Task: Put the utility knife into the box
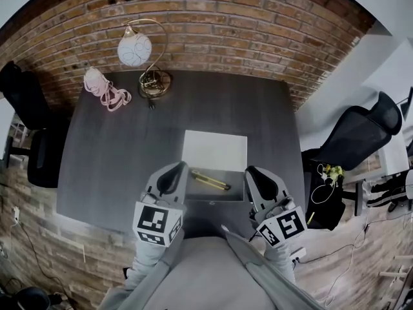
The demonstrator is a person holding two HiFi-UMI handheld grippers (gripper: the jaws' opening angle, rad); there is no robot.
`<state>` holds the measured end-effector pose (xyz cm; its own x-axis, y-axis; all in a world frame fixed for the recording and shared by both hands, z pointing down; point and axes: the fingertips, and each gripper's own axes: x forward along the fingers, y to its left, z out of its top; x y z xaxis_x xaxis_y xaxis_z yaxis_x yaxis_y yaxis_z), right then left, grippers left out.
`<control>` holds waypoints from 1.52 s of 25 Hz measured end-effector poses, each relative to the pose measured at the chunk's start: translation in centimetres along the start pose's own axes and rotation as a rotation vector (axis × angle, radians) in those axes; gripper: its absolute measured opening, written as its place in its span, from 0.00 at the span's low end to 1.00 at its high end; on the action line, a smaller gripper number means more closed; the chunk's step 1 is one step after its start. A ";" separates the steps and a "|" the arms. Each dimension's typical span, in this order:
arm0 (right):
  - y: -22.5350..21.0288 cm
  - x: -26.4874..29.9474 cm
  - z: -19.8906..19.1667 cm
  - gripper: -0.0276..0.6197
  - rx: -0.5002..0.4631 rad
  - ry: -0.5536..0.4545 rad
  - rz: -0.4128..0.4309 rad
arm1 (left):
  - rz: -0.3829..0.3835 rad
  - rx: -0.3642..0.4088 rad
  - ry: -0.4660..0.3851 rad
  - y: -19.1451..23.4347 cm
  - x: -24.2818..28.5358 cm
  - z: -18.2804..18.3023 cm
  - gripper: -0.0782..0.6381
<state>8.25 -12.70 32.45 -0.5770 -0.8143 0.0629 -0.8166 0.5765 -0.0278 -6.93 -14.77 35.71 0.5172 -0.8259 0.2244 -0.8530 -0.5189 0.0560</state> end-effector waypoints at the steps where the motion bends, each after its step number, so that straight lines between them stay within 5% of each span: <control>1: -0.2 -0.2 0.0 0.10 0.004 -0.007 -0.009 | -0.003 -0.004 0.001 -0.1 0.1 -0.1 0.14; 10: -2.1 -1.7 -0.7 0.07 0.068 -0.030 -0.082 | -0.022 -0.021 0.027 -0.7 1.0 -1.1 0.14; 38: -1.3 -1.2 -2.6 0.07 0.071 0.032 -0.080 | -0.028 -0.033 0.051 -0.3 0.6 -2.3 0.14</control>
<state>10.09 -12.28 34.99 -0.5100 -0.8544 0.0995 -0.8597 0.5024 -0.0920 -6.52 -14.63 38.08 0.5371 -0.7986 0.2717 -0.8407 -0.5333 0.0945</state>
